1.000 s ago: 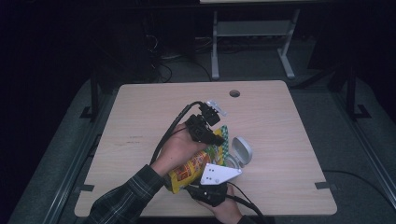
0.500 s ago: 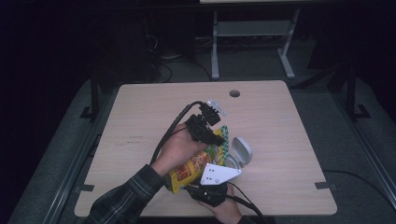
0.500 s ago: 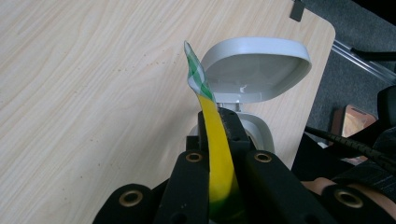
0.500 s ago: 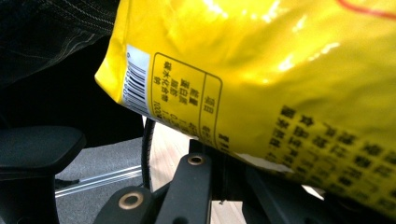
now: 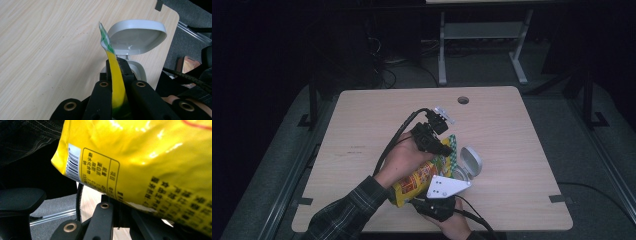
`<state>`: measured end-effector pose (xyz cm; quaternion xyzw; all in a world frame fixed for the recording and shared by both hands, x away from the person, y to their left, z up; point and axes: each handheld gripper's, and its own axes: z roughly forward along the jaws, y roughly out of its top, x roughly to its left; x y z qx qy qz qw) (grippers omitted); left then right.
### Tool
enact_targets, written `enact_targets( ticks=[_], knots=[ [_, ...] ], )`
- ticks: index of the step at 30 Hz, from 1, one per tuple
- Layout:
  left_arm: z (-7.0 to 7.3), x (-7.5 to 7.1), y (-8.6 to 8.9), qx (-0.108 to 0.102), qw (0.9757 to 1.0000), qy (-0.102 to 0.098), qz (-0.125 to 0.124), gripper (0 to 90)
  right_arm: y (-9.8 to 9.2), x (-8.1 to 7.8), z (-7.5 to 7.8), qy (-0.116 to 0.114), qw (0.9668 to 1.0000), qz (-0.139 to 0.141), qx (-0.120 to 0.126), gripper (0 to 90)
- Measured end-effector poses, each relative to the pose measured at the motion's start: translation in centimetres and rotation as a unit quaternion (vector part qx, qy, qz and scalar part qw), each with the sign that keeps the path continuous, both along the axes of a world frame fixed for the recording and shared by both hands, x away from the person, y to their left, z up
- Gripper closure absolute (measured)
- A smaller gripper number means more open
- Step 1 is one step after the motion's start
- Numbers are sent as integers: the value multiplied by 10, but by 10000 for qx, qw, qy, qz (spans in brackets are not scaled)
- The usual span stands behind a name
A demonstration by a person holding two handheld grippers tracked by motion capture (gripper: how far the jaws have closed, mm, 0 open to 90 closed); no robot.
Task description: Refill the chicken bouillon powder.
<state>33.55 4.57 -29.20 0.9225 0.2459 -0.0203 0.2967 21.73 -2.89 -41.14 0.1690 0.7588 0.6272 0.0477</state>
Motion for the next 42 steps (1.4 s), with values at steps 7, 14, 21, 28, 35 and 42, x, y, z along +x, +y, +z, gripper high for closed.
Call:
enact_targets(
  ticks=[7,14,21,28,35,42],
  knots=[
    [0,0,-1,19,10000,-5,-6,899,0,0,0,-15,10000,3,20,900],
    [0,0,-1,26,10000,-8,-10,898,0,0,0,-7,10000,0,10,900],
    [0,0,-1,28,10000,-3,-1,898,0,0,0,-24,10000,-7,18,900],
    [0,0,-1,34,10000,23,7,898,0,-1,1,-37,10000,-11,20,900],
    [1,0,-2,48,10000,24,4,899,0,-1,1,-67,10000,-17,42,900],
    [2,0,-3,90,10000,13,-17,898,0,-2,2,-33,10000,-25,61,900]
  ],
)
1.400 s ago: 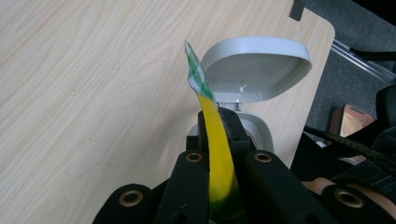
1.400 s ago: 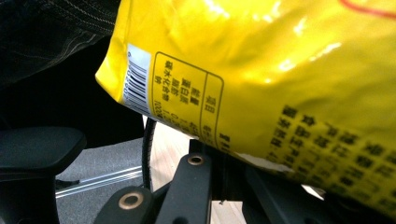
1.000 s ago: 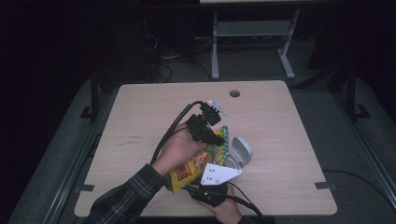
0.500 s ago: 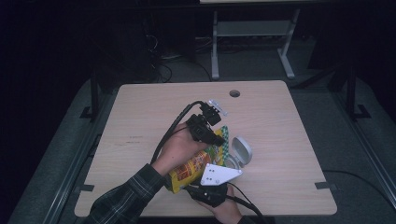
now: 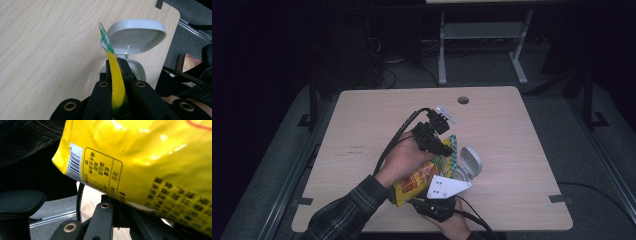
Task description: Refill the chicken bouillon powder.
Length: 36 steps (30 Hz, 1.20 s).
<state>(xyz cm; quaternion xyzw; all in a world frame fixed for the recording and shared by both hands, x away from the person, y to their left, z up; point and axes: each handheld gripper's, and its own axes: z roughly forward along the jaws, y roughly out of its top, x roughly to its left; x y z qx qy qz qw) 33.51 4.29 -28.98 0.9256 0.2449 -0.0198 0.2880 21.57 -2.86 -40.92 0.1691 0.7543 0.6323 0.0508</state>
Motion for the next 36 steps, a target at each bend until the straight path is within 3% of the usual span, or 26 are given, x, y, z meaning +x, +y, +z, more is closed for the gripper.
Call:
enact_targets(
  ticks=[36],
  knots=[
    [-1,0,-2,30,10000,-9,24,898,0,0,1,-54,10000,4,21,900]
  ],
)
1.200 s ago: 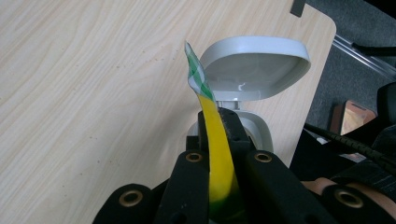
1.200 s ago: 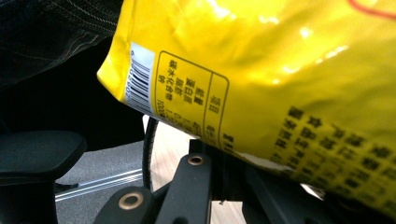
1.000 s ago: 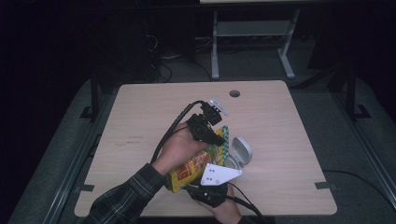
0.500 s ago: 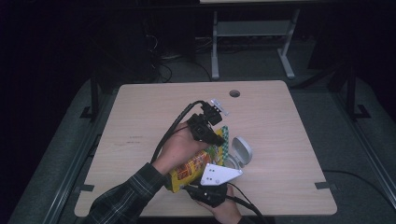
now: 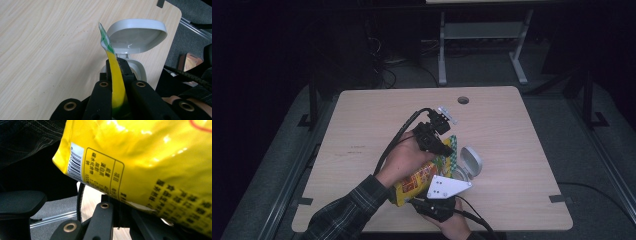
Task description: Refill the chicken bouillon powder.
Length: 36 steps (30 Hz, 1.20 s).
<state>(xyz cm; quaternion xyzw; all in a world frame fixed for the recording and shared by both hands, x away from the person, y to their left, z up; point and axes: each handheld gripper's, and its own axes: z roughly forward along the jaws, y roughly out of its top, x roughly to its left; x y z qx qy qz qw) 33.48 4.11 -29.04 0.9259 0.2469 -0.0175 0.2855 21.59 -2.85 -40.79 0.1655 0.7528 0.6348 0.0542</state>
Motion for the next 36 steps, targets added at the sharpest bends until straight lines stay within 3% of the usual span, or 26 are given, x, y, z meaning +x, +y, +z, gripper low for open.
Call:
enact_targets(
  ticks=[36],
  knots=[
    [0,0,0,31,10000,-8,49,898,0,0,0,0,10000,10,2,900]
  ],
)
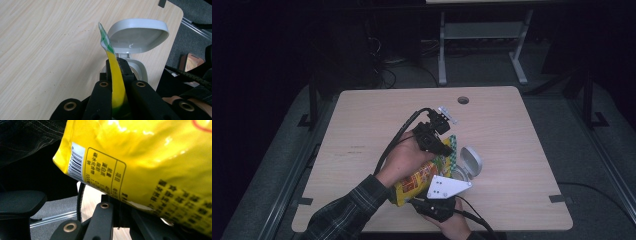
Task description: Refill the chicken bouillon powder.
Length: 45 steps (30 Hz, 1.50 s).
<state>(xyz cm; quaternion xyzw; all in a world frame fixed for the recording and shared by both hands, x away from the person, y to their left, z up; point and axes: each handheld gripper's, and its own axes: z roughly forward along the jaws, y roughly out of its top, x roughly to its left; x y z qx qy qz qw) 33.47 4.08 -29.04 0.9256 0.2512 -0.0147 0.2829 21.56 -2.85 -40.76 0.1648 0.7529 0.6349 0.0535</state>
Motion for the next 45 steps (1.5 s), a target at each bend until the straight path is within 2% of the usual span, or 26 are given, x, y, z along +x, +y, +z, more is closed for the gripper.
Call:
enact_targets(
  ticks=[45],
  knots=[
    [1,0,-2,57,10000,-4,-5,898,0,0,1,-10,10000,-14,31,900]
  ],
)
